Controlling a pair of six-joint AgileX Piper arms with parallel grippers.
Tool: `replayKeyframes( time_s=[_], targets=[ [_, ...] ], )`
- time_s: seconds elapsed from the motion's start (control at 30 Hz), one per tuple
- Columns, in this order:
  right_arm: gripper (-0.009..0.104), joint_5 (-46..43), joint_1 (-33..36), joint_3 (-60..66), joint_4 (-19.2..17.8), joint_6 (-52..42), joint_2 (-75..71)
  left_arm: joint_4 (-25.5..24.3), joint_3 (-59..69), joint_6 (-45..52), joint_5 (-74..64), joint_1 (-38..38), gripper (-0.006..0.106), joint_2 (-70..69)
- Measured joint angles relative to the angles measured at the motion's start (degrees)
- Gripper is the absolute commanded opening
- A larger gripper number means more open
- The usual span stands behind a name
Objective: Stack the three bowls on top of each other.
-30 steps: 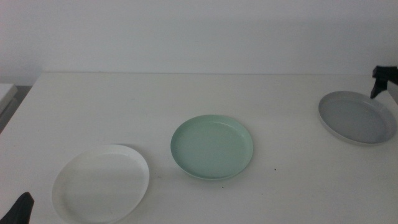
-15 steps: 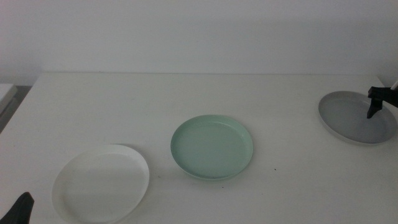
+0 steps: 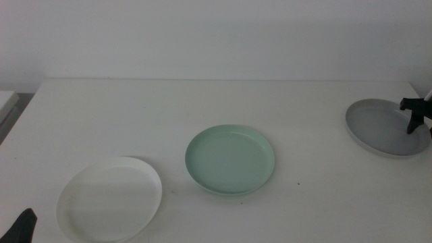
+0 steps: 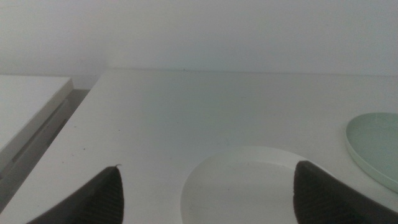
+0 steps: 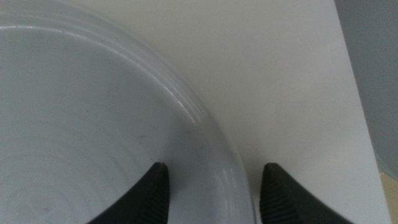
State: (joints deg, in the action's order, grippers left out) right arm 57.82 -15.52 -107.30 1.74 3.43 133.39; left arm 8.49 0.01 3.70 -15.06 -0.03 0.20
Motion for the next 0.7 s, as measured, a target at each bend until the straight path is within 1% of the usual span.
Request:
replayKeyframes(
  time_s=[0.1, 0.2, 0.37, 0.6, 0.7],
  targets=[
    [0.035, 0.0, 0.0, 0.0, -0.23, 0.0, 0.0, 0.0, 0.0, 0.0, 0.0, 0.0, 0.094, 0.0],
    [0.026, 0.16, 0.0, 0.0, -0.46, 0.0, 0.0, 0.0, 0.0, 0.0, 0.0, 0.0, 0.094, 0.0],
    [-0.003, 0.84, -0.03, -0.05, -1.01, 0.0, 0.0, 0.0, 0.0, 0.0, 0.0, 0.0, 0.094, 0.0],
    [-0.003, 2.49, -0.03, -0.13, 0.2, -0.37, -1.71, 0.0, 0.0, 0.0, 0.0, 0.0, 0.094, 0.0],
    [-0.003, 2.88, 0.99, -0.13, 3.02, -1.34, -5.46, 0.0, 0.0, 0.0, 0.0, 0.0, 0.094, 0.0]
  ],
)
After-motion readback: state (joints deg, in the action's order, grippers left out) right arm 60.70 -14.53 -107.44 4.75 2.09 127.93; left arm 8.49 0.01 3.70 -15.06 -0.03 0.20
